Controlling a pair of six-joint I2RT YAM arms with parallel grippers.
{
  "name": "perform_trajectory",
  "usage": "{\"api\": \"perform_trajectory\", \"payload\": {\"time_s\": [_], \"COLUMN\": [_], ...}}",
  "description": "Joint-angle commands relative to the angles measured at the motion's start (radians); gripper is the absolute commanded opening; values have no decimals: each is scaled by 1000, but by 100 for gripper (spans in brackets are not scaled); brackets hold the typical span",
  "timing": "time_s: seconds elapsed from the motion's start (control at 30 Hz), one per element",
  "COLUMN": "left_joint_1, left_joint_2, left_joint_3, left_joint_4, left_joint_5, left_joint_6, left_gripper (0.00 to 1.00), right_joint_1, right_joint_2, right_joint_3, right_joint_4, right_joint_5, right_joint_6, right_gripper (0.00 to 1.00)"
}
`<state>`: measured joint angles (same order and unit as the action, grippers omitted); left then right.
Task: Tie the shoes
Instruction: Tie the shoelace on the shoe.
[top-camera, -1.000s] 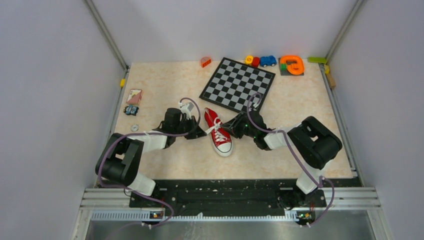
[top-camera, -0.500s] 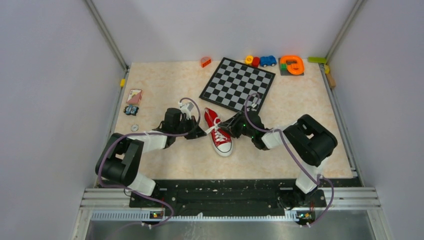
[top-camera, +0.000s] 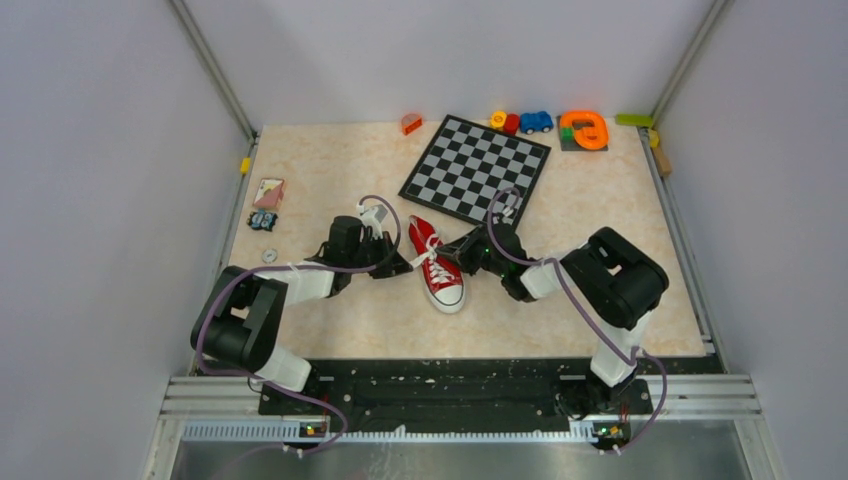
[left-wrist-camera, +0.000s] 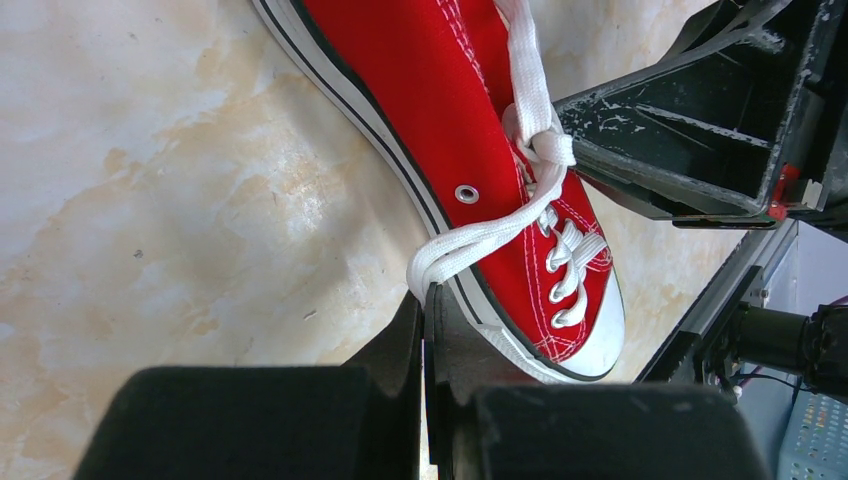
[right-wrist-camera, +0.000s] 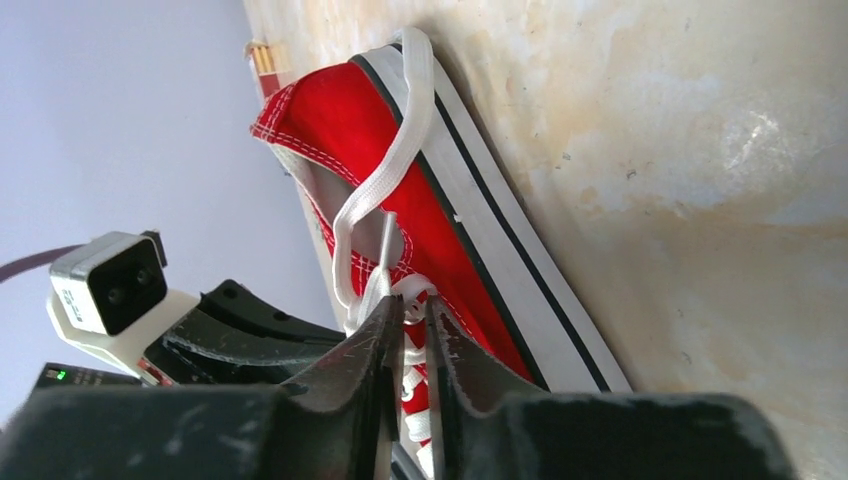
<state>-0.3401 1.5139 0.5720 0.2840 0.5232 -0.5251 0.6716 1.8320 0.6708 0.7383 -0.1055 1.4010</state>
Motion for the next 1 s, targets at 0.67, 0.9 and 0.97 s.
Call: {"api": "perform_trajectory", "payload": {"time_s": [0.67,0.9,0.97], "left_joint_1": [8,7,8], "left_joint_2": [-6,-10,-11], "left_joint_3": [7,11,10], "left_joint_4": [-2,-16,-14], "left_joint_5": [-7,-8,-7], "left_joint_6": [20,28,28], "left_gripper": [0,0,0], "right_joint_1": [16,19,19], "right_joint_2": [-274,-277,-295], "right_joint_3": [-27,64,44], "right_joint_4": [-208,-357,-357], "right_joint_5": [202,19,21], "right_joint_6": [-378,-925,-1117], "right_gripper": [0,21,23]}}
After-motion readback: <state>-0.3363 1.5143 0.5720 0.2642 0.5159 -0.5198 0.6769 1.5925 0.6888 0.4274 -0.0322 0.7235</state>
